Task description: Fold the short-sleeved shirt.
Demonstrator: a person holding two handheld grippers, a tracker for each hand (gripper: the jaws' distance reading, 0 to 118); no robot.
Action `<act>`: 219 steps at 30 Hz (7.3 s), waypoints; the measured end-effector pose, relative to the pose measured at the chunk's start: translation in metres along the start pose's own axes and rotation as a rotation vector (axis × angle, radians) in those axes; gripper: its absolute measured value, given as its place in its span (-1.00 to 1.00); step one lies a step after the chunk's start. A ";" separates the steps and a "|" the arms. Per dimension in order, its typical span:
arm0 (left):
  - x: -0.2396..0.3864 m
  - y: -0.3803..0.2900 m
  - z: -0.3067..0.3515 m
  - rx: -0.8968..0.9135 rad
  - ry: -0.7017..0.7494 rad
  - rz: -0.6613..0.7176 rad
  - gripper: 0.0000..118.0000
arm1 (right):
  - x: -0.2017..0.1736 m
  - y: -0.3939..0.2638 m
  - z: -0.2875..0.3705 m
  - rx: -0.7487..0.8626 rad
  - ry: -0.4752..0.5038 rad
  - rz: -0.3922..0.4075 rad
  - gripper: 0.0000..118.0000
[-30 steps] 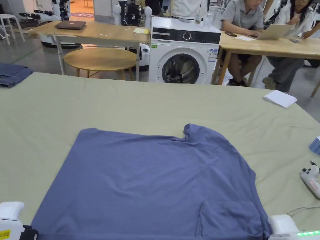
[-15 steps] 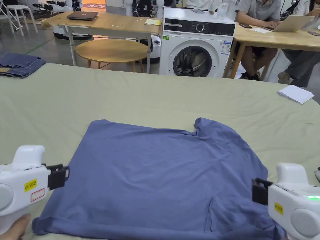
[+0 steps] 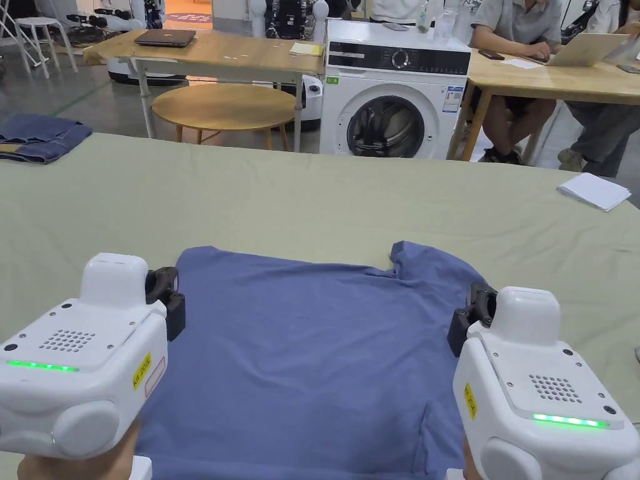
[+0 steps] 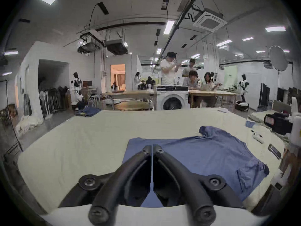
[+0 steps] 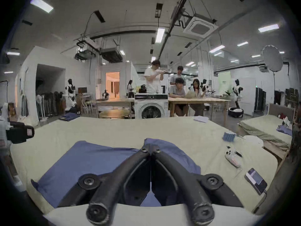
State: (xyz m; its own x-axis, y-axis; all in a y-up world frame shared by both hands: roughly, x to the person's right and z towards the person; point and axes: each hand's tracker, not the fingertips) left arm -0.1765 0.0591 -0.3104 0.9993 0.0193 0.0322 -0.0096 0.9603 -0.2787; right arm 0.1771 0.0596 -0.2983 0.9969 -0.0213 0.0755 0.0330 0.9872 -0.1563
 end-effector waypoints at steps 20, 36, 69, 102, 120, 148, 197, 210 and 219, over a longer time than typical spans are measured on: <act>-0.117 -0.075 -0.006 -0.762 -0.037 0.201 -0.37 | 0.012 -0.037 -0.017 -0.222 0.036 0.027 -1.00; -0.099 -0.113 -0.018 -0.837 0.047 0.072 -0.84 | 0.047 -0.045 -0.002 -0.316 -0.011 0.051 -1.00; -0.095 -0.085 0.005 -0.715 0.026 0.110 -0.96 | 0.129 -0.075 0.004 -0.765 0.023 0.045 -0.85; -0.102 -0.009 -0.215 -0.644 -0.001 0.120 -0.97 | 0.120 -0.034 -0.228 -0.749 0.015 -0.037 -0.79; -0.036 0.008 -0.074 -0.099 -0.001 0.042 -0.75 | 0.008 0.008 -0.081 -0.074 0.018 0.073 -0.84; -0.110 -0.049 -0.135 -0.784 0.017 0.259 -0.14 | 0.025 -0.031 -0.046 -0.202 0.013 0.052 -1.00; -0.091 -0.032 -0.092 -0.616 -0.012 0.092 -0.96 | 0.127 -0.034 -0.141 -0.671 0.029 0.068 -0.94; -0.117 -0.003 -0.027 -0.534 -0.034 0.143 -0.96 | 0.136 0.007 -0.062 -0.627 0.066 0.072 -0.94; -0.110 -0.086 0.019 -0.663 -0.012 0.156 -0.96 | 0.128 -0.070 -0.007 -0.775 0.008 0.127 -0.94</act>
State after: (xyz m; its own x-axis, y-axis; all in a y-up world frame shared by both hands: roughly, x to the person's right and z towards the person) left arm -0.2861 -0.0205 -0.2713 0.9875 0.1505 -0.0469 -0.1258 0.5728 -0.8100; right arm 0.3034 -0.0131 -0.2848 0.9967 0.0806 0.0043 -0.0443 0.5905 -0.8058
